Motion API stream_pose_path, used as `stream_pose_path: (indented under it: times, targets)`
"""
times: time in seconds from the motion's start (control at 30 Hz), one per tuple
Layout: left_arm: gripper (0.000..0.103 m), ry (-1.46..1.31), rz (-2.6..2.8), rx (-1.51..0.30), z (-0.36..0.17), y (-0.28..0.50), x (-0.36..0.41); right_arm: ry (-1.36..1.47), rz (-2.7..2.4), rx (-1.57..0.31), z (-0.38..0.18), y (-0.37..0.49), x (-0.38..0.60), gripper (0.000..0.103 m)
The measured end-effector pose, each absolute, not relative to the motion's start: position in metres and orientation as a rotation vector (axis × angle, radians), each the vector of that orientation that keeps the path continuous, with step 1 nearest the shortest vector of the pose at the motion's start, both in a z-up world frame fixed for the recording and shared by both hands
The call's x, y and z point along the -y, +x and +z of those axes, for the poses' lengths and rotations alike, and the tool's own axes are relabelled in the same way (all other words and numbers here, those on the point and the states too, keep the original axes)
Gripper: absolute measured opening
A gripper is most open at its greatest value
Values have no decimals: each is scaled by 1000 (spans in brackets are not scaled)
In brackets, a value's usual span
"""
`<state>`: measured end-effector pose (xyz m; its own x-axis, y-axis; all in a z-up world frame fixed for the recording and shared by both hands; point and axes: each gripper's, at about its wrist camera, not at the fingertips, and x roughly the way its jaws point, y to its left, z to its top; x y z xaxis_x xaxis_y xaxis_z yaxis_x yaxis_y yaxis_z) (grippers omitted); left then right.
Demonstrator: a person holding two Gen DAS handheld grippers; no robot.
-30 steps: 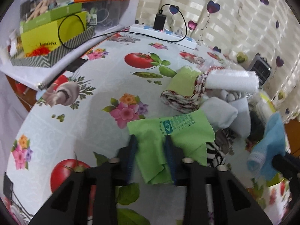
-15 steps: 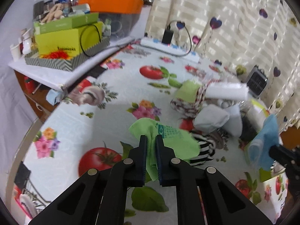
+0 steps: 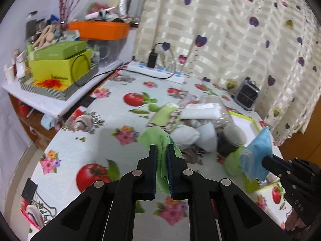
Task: Organize soft objects
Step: 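Carry the blue mask and green cloth over the white box with both grippers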
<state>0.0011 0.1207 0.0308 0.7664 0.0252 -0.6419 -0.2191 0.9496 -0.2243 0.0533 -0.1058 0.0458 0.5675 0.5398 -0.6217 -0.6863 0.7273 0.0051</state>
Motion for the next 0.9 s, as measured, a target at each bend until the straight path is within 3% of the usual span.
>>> stream_pose_path:
  times: [0.9]
  targets:
    - [9, -177, -143, -644, 74, 30, -4, -65, 440, -648, 51, 73, 238, 4]
